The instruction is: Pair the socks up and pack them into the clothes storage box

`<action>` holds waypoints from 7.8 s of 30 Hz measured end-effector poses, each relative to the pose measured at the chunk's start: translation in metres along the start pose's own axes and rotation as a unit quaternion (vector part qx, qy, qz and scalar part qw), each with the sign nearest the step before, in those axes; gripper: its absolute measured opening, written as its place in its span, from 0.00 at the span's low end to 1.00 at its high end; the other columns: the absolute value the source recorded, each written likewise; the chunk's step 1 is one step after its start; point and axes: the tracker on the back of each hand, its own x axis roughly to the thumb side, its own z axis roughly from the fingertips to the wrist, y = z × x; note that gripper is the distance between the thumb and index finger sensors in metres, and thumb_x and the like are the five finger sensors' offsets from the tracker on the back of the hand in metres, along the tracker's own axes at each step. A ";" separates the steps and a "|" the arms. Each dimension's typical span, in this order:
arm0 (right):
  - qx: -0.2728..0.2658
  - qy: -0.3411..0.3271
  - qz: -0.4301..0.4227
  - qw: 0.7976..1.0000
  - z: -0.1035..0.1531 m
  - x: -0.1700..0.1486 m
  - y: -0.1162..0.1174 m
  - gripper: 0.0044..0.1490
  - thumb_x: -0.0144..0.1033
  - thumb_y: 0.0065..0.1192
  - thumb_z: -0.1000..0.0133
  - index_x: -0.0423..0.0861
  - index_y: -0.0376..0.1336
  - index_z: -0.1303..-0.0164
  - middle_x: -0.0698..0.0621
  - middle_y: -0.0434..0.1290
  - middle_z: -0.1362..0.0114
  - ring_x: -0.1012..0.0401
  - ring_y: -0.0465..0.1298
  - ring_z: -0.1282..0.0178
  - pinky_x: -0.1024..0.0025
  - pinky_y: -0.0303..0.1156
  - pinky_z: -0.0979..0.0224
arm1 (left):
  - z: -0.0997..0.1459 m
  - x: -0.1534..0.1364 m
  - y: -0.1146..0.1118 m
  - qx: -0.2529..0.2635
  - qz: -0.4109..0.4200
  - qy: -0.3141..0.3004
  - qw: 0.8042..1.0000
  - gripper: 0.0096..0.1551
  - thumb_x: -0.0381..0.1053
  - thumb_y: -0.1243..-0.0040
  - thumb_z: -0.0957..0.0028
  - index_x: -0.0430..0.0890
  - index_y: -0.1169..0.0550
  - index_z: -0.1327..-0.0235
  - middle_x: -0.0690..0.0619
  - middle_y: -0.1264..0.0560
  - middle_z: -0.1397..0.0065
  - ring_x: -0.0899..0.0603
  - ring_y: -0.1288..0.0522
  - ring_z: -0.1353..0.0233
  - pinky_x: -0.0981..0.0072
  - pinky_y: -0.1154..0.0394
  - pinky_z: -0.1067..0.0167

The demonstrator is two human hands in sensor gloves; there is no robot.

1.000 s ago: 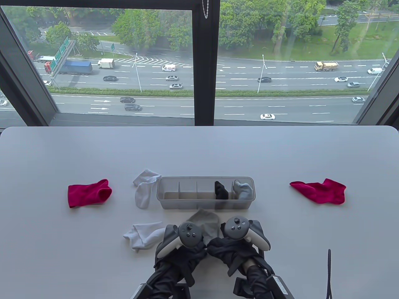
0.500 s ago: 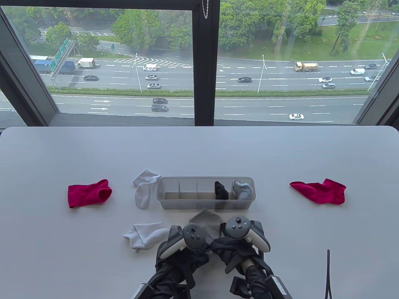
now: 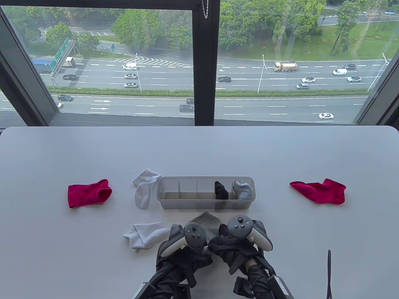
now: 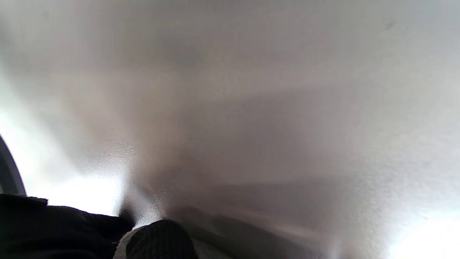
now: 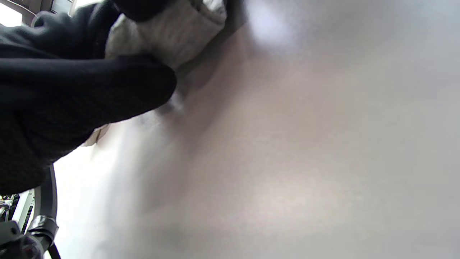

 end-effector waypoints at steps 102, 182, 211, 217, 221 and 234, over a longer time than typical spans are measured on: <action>-0.065 -0.058 -0.051 0.995 0.013 0.015 -0.007 0.34 0.51 0.53 0.38 0.46 0.57 0.26 0.36 0.39 0.13 0.39 0.30 0.17 0.35 0.29 0.22 | 0.018 0.000 0.018 0.126 -0.023 -0.023 0.992 0.29 0.54 0.49 0.42 0.36 0.33 0.38 0.35 0.42 0.20 0.26 0.42 0.21 0.27 0.46 0.26; -0.142 -0.097 -0.072 0.982 0.023 0.024 -0.016 0.30 0.45 0.54 0.35 0.57 0.54 0.22 0.44 0.71 0.28 0.54 0.74 0.31 0.39 0.54 0.16 | 0.031 0.009 0.027 0.202 -0.069 -0.051 0.976 0.37 0.58 0.54 0.44 0.37 0.36 0.29 0.34 0.34 0.24 0.28 0.30 0.28 0.29 0.38 0.29; -0.181 -0.075 -0.058 0.979 0.026 0.017 -0.023 0.35 0.49 0.55 0.34 0.46 0.53 0.21 0.46 0.76 0.36 0.55 0.78 0.38 0.44 0.61 0.19 | 0.039 0.020 0.032 0.234 -0.080 -0.070 0.966 0.41 0.55 0.48 0.43 0.47 0.48 0.19 0.35 0.43 0.17 0.28 0.39 0.20 0.28 0.42 0.26; -0.235 -0.077 -0.069 0.966 0.031 0.021 -0.022 0.42 0.54 0.55 0.35 0.44 0.48 0.19 0.50 0.78 0.42 0.59 0.79 0.43 0.49 0.63 0.18 | 0.046 0.023 0.039 0.273 -0.087 -0.078 0.955 0.34 0.48 0.43 0.43 0.42 0.36 0.23 0.36 0.33 0.23 0.30 0.29 0.28 0.35 0.33 0.29; -0.193 -0.114 -0.108 0.969 0.031 0.024 -0.020 0.50 0.52 0.57 0.36 0.43 0.38 0.15 0.48 0.74 0.33 0.56 0.75 0.33 0.44 0.56 0.15 | 0.045 0.009 0.042 0.248 -0.039 -0.096 0.963 0.38 0.46 0.42 0.43 0.40 0.40 0.21 0.34 0.37 0.21 0.30 0.30 0.27 0.35 0.33 0.28; -0.110 -0.172 -0.218 0.954 0.027 0.027 -0.015 0.44 0.52 0.52 0.34 0.52 0.39 0.13 0.38 0.50 0.12 0.43 0.57 0.15 0.39 0.51 0.15 | 0.046 -0.006 0.048 0.254 0.219 -0.156 0.929 0.36 0.43 0.42 0.42 0.32 0.40 0.24 0.32 0.27 0.30 0.34 0.19 0.36 0.39 0.23 0.35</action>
